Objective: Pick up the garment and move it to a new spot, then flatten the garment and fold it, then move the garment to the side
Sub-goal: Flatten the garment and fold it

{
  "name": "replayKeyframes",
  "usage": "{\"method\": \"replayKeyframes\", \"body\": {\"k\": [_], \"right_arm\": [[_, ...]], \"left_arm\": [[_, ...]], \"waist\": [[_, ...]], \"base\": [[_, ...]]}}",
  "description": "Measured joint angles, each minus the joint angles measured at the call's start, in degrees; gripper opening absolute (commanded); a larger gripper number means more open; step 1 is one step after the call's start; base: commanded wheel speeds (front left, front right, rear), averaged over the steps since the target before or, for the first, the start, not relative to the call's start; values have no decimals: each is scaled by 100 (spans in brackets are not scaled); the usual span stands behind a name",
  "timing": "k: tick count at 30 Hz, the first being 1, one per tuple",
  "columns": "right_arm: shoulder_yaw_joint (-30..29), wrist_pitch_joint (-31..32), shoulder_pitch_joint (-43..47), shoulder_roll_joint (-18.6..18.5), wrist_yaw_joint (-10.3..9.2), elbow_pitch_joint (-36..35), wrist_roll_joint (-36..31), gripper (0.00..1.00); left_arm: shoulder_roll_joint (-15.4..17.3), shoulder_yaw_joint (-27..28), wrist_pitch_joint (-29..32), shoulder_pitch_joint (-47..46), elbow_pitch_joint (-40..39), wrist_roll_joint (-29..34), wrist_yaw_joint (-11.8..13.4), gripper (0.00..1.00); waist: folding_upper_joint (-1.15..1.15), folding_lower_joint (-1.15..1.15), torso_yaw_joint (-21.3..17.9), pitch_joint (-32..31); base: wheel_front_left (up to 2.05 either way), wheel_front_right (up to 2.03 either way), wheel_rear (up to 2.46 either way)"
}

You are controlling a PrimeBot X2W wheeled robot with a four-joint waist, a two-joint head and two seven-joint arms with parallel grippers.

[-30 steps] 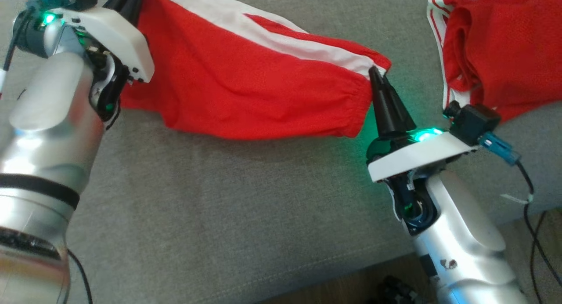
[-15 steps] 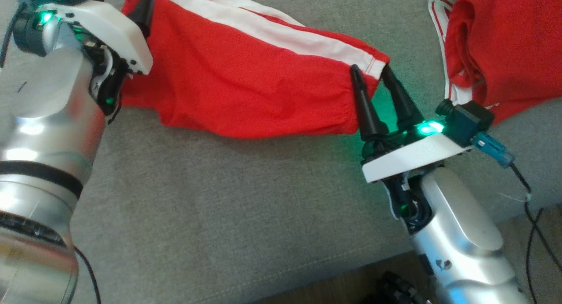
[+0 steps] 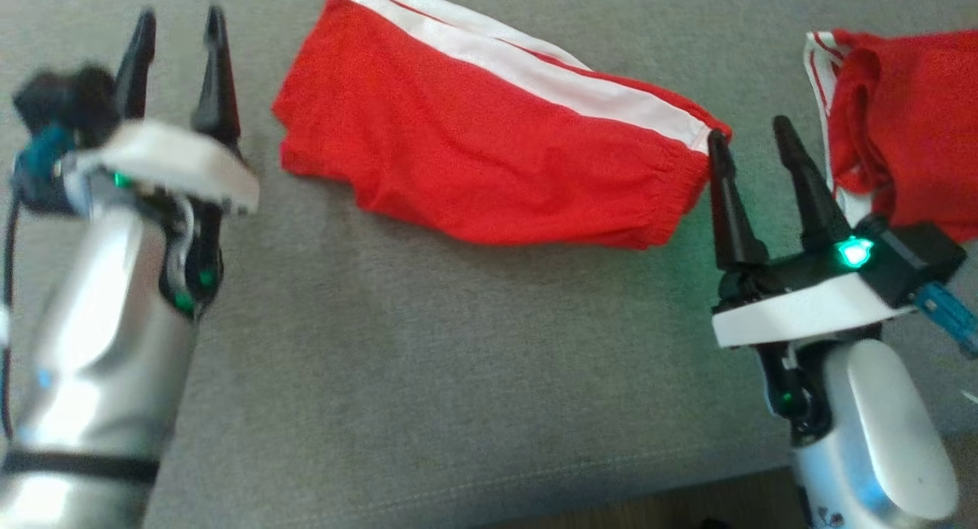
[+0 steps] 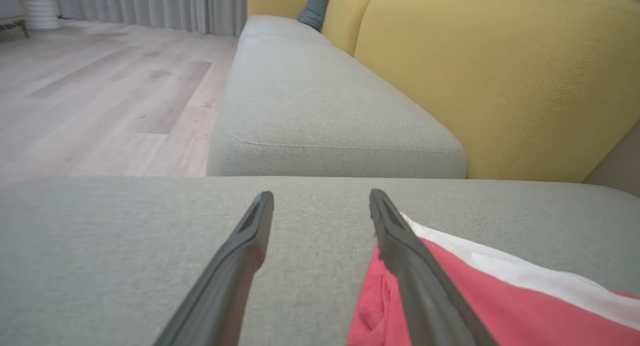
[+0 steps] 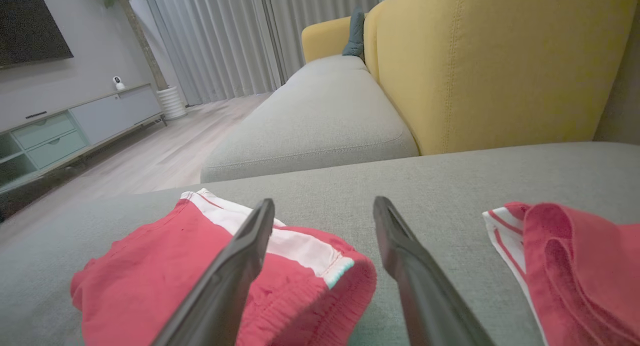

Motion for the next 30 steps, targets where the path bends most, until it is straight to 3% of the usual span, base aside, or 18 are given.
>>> {"method": "replayKeyframes", "body": {"k": [6,12,18,30], "right_arm": [[-367,245,252,3,0,-416,-343,100],[-489,376,434,4,0,-534,-448,100],[-503,468,590,8,0,-559,-448,100],[-525,469,609,8,0,-555,-446,100]], "left_arm": [[-130,584,-2,1222,-1204,556,276,100],[-245,764,-2,2235,-1855,907,331,100],[-352,773,-2,2786,-2056,1114,326,100],[-459,966,-2,2913,-2141,1270,267,100]], "waist": [[0,0,281,-250],[0,0,474,-533],[0,0,624,-678],[0,0,641,-707]], "base": [[0,0,0],[0,0,0],[0,0,0],[0,0,0]]}}
